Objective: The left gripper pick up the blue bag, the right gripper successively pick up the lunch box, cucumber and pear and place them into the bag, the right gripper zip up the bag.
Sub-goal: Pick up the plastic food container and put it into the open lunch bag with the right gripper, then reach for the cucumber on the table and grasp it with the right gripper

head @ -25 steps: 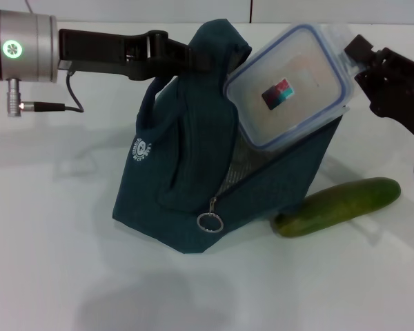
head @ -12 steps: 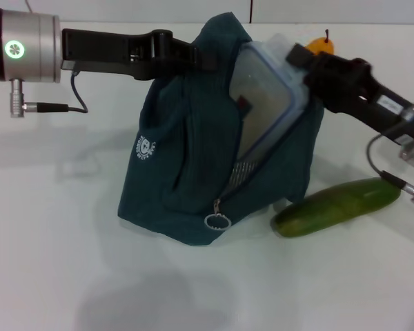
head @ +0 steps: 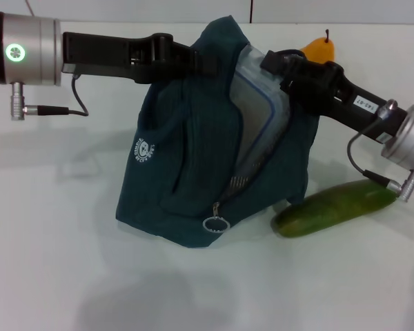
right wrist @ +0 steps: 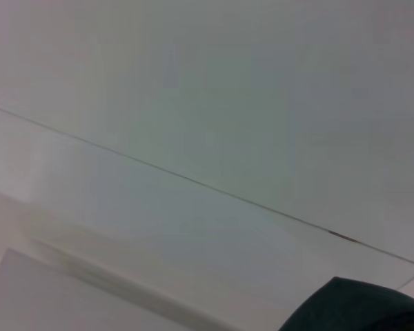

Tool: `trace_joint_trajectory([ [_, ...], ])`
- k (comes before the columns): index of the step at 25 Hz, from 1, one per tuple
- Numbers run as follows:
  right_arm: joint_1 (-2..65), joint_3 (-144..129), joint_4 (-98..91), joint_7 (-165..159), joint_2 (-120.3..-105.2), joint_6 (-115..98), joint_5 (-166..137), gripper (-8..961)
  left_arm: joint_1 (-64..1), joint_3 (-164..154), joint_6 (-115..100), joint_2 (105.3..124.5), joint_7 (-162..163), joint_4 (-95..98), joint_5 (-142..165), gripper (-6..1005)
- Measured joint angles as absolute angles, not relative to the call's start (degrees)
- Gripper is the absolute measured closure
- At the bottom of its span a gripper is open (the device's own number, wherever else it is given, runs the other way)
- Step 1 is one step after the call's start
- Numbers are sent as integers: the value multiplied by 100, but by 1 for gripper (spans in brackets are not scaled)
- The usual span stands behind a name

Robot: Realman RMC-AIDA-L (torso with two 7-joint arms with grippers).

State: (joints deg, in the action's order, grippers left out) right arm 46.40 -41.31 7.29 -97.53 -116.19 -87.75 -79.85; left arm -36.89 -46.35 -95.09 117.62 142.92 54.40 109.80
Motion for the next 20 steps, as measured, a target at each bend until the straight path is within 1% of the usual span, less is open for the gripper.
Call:
trace_joint_trajectory([
  [3,4552,-4106,725,-9735,-11619,-8819,-7986,855,-3692,-4623,-9510,11758,14290,5440,10980,952],
  [9,4125,-4097,335,-9563,-11619,-9024,-7958,659,-3678,-4608,-9498,11750,14265,5440,10981,953],
  [14,3602,-4094,-560,-9407,-11615,-9395,-7938,546,-3592,-4569,-9493,11738,14235,5441,10981,953],
  [20,2738,-4107,-1802,-9169,-11532,-9520,-7744,418,-3451,-4528,-9516,11699,14192,5488,10971,952],
])
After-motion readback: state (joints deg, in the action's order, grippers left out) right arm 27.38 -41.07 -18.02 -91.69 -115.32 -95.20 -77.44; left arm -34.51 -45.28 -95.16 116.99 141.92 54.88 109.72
